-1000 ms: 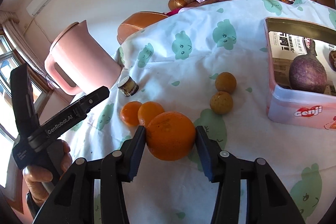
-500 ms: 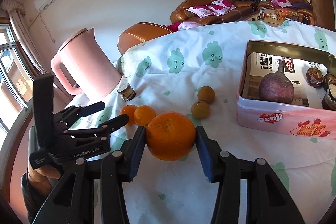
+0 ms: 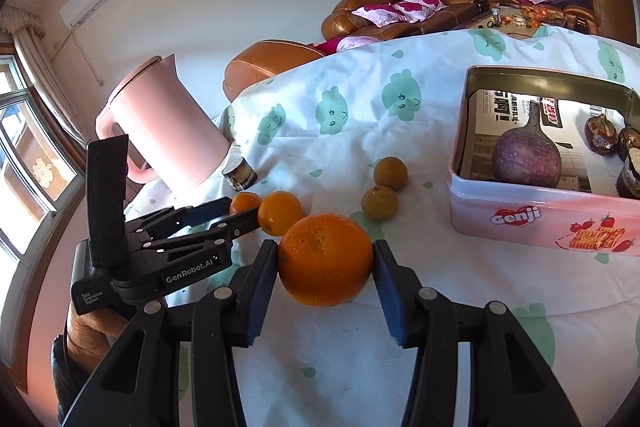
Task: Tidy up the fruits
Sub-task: 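Grasp an orange with the left tool while the right tool holds the large orange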
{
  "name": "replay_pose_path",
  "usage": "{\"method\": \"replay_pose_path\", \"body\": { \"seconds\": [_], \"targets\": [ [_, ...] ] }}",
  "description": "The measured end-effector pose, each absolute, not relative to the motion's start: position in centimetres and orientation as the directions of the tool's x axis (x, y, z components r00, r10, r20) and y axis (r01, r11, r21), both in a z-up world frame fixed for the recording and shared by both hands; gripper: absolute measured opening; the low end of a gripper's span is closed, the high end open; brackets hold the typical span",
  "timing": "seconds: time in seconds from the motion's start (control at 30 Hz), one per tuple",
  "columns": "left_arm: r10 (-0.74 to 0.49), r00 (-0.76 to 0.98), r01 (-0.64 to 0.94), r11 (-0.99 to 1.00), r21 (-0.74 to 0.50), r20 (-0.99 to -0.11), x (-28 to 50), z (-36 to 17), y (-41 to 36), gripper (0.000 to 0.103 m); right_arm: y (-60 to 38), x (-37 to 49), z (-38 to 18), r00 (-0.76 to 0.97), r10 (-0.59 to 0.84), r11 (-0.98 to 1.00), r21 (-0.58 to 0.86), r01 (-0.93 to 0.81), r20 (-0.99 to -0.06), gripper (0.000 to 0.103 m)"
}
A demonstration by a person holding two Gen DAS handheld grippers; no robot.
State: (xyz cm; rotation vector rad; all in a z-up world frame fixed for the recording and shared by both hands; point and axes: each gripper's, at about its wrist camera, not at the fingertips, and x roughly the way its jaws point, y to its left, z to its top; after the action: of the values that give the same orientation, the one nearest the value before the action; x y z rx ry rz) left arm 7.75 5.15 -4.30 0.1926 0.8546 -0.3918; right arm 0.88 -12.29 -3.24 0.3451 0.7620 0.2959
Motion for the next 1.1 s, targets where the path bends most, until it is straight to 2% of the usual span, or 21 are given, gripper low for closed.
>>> {"method": "replay_pose_path", "body": {
  "seconds": [0.17, 0.3, 0.43, 0.5, 0.6, 0.77, 0.9, 1.03, 1.1],
  "targets": [
    [-0.212, 0.61, 0.371, 0.928, 0.039, -0.764, 8.1, -4.3, 5.1, 0.045, -12.7, 0.8, -3.1, 0.694, 0.38, 0.901, 0.414, -0.128, -0.612, 0.05],
    [-0.162, 0.621, 0.348, 0.933, 0.085, -0.767, 8.8, -4.5, 4.6, 0.061, -12.4, 0.8, -3.2, 0.687, 0.384, 0.901, 0.412, -0.133, -0.617, 0.05],
    [-0.161, 0.607, 0.335, 0.94, 0.067, -0.778, 9.7, -4.7, 5.0, 0.063, -12.2, 0.8, -3.3, 0.685, 0.38, 0.906, 0.401, -0.138, -0.622, 0.05],
    [-0.172, 0.6, 0.336, 0.941, 0.051, -0.781, 10.0, -4.7, 5.1, 0.063, -12.1, 0.9, -3.4, 0.683, 0.38, 0.906, 0.401, -0.139, -0.624, 0.05],
    [-0.201, 0.598, 0.357, 0.933, 0.034, -0.776, 9.9, -4.6, 5.1, 0.044, -11.9, 0.9, -3.5, 0.683, 0.373, 0.911, 0.389, -0.139, -0.628, 0.05],
    [-0.217, 0.634, 0.337, 0.941, 0.013, -0.742, 9.3, -3.8, 5.9, 0.043, -11.9, 0.6, -3.2, 0.7, 0.35, 0.922, 0.363, -0.138, -0.623, 0.05],
    [-0.174, 0.734, 0.269, 0.962, 0.045, -0.656, 7.8, -1.9, 7.5, 0.043, -12.7, 0.1, -2.2, 0.739, 0.327, 0.927, 0.353, -0.128, -0.589, 0.05],
    [-0.172, 0.818, 0.171, 0.984, -0.054, -0.549, 7.3, 0.5, 10.2, 0.043, -14.1, -0.4, -0.5, 0.792, 0.282, 0.937, 0.332, -0.106, -0.541, 0.05],
    [-0.122, 0.856, 0.096, 0.992, -0.078, -0.503, 6.9, 1.1, 11.2, 0.043, -15.2, -0.6, 0.2, 0.815, 0.258, 0.941, 0.327, -0.089, -0.52, 0.05]
  ]
}}
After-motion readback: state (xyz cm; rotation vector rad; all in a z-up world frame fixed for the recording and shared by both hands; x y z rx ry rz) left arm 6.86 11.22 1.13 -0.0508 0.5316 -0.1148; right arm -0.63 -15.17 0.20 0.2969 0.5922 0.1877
